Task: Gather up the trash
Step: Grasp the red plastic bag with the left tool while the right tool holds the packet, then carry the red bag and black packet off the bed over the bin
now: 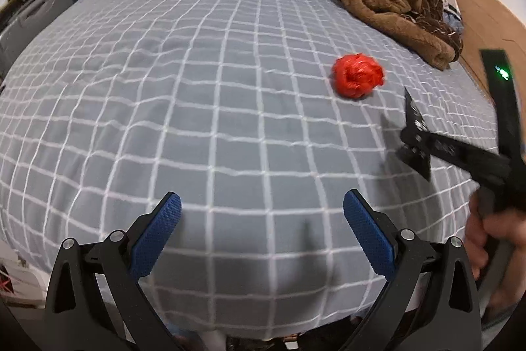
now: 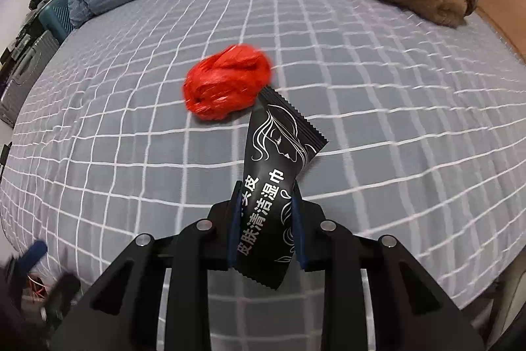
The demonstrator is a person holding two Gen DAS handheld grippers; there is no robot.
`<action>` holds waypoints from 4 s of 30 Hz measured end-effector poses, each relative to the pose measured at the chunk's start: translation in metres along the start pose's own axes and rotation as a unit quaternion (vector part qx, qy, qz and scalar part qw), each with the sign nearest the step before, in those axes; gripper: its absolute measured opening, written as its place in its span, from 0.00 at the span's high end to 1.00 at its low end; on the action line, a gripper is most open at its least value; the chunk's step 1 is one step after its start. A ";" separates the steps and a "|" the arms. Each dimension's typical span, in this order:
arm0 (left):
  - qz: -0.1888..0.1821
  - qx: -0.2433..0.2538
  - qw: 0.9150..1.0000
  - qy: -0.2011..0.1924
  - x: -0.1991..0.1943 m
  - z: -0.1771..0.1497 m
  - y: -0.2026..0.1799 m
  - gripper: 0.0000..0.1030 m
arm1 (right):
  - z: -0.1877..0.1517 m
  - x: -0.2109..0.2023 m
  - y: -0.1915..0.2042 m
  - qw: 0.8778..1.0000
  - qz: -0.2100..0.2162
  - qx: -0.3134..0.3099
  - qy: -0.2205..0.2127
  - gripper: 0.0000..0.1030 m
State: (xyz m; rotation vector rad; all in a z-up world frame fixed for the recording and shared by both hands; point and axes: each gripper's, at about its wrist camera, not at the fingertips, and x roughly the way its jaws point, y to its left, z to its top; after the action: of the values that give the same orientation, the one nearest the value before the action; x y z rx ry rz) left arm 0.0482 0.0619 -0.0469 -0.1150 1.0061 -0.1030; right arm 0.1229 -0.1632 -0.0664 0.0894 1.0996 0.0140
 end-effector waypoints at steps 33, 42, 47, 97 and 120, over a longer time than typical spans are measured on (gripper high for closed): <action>0.004 0.056 0.998 0.004 0.140 0.125 -0.133 0.21 | 0.006 -0.021 -0.142 0.999 -0.033 0.001 -0.027 0.75; -0.004 0.052 0.998 0.018 0.134 0.116 -0.132 0.56 | 0.007 -0.026 -0.137 0.999 -0.025 0.000 -0.034 0.75; -0.009 0.053 0.999 0.012 0.119 0.110 -0.133 0.56 | 0.004 -0.036 -0.129 0.999 -0.021 -0.003 -0.039 0.75; 0.003 0.020 0.999 -0.032 -0.079 -0.007 -0.060 0.56 | -0.063 -0.146 -0.011 0.995 0.020 -0.062 -0.080 0.75; -0.009 0.024 0.999 -0.042 -0.134 -0.084 -0.063 0.56 | -0.132 -0.175 -0.015 0.995 0.029 -0.060 -0.074 0.75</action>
State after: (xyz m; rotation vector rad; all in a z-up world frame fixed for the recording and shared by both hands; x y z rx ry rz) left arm -0.0963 0.0144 0.0294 -0.0845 0.9183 -0.1367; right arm -0.0743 -0.1789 0.0290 0.0146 0.9455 0.1242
